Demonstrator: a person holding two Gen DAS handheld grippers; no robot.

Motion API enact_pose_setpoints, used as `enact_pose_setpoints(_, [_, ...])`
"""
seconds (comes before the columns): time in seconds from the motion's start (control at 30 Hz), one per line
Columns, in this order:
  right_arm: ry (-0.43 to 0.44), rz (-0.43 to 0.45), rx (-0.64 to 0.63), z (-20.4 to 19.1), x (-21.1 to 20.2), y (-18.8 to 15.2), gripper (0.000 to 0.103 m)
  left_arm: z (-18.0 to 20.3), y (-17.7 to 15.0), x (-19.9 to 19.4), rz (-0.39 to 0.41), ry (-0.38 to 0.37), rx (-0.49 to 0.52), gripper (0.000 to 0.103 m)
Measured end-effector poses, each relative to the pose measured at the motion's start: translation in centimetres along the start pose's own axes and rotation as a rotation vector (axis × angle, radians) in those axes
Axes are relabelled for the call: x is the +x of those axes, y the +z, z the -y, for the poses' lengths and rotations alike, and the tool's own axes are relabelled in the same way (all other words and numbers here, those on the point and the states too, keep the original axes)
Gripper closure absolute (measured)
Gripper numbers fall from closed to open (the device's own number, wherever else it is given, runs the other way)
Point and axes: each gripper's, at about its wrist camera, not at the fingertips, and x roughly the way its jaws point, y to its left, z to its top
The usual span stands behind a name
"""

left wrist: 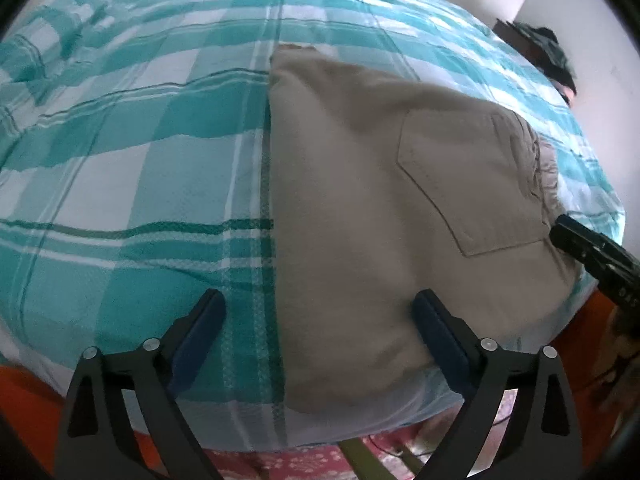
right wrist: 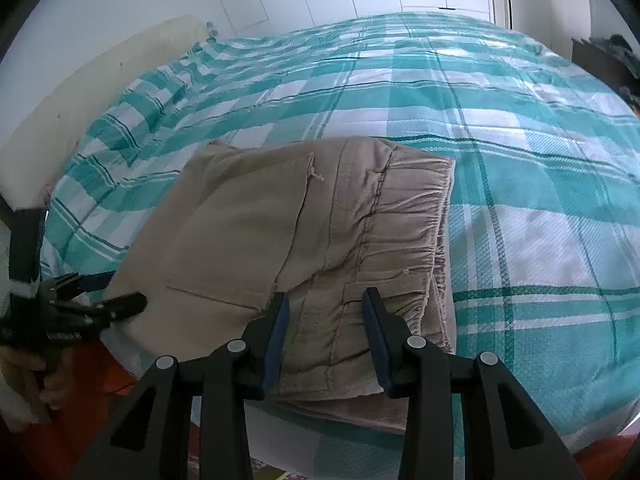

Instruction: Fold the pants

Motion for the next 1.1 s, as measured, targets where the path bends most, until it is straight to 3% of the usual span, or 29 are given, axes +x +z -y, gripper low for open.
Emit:
enact_pose_setpoints(0.17, [-0.037,0.017,-0.035,-0.6,0.1,-0.4,0.064,0.6,-0.5,-0.2,0.032,0.019,0.018,0.005])
enact_pose_setpoints(1.1, [-0.046,0.029,-0.034,-0.6,0.0,-0.7,0.064,1.1,-1.3,-0.5,0.075,0.079,0.070,0.002])
